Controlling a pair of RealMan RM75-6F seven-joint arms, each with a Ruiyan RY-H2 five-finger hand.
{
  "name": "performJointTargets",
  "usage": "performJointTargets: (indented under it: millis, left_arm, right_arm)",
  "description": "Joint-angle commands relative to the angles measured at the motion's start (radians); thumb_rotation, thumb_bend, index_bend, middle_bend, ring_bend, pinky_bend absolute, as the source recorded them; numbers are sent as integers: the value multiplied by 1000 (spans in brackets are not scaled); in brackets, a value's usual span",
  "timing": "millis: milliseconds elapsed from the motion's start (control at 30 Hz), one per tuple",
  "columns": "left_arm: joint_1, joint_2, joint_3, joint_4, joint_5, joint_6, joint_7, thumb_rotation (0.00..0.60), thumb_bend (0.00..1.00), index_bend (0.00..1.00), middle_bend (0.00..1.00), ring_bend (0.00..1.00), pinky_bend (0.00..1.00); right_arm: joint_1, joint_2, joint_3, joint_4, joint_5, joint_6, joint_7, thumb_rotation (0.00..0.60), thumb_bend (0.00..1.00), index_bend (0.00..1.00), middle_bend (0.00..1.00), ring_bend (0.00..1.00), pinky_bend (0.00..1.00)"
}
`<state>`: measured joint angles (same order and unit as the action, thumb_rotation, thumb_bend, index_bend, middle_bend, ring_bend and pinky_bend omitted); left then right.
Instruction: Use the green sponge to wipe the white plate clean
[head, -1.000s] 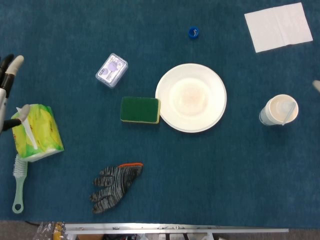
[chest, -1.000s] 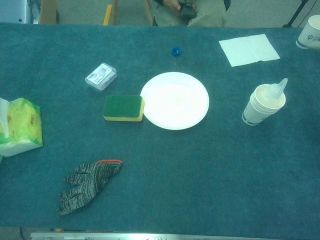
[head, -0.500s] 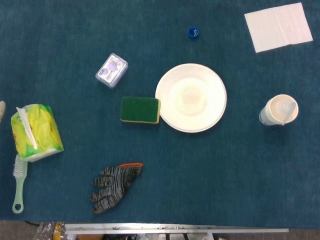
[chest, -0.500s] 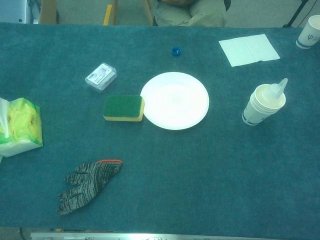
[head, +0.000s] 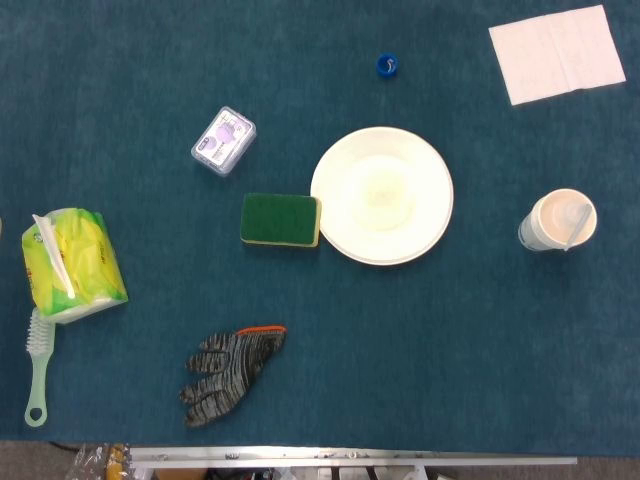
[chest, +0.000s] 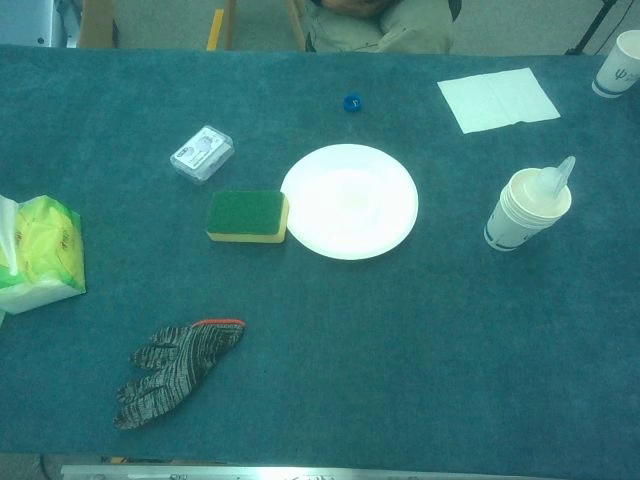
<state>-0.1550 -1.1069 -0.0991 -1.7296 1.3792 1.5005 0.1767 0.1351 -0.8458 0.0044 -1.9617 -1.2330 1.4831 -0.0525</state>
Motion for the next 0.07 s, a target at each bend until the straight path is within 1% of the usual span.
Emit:
performJointTargets:
  millis: [33,67]
  left_arm:
    - [0,-3,0,-3,4,1,3,600,280,38,43,0,102]
    - [0,-4,0,-3,6,1,3,600,280,38,43,0,102]
  right_arm:
    - [-15,-3,0,2,-15,9,6,600,149,13,118,11,279]
    - [-19,-4,1,3,-18,11,8,600,149,13,118,11,279]
